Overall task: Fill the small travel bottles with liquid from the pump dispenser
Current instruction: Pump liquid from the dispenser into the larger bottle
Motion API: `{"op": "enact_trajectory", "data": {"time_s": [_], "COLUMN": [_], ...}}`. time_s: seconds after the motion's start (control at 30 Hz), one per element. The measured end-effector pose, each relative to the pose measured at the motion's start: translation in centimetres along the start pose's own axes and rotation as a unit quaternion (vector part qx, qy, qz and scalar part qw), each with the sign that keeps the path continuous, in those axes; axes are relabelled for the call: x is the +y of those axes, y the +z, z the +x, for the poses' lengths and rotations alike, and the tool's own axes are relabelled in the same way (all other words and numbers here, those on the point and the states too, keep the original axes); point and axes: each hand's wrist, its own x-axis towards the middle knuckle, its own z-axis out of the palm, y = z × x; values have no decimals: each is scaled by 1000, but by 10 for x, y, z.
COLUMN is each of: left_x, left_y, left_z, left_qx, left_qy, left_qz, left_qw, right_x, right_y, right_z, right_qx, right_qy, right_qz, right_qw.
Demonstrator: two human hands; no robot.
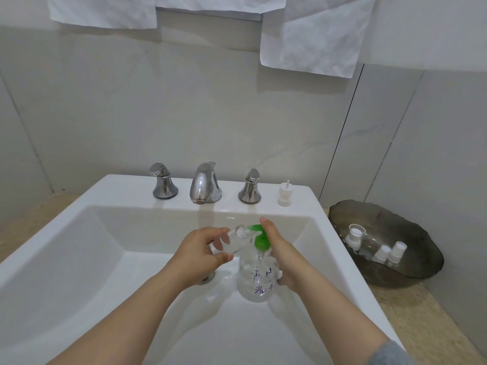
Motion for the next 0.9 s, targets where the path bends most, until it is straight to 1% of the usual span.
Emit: {"op": "enact_trajectory", "data": {"time_s": [0.17,0.33,0.6,0.77,0.9], "left_x": [-1,0,-1,-3,-3], "left_y": [0,1,5,5,6], "left_z": [1,0,-1,-2,-3], "left_qx": [1,-2,3,-4,-4], "left_qy": [9,6,3,4,-2], "left_qz": [7,-2,5,32,31], "left_qw": [1000,1000,1000,999,1000], "right_x": [-2,-3,-6,-9,-10], "right_y": [0,2,0,2,4], "right_z": [1,-1,-9,-15,-17], "right_qx": [-9,2,16,32,38], "right_qy": [9,15,-2,-14,-17], "right_qz": [5,7,8,-27,-43], "right_qw": [1000,1000,1000,999,998]}}
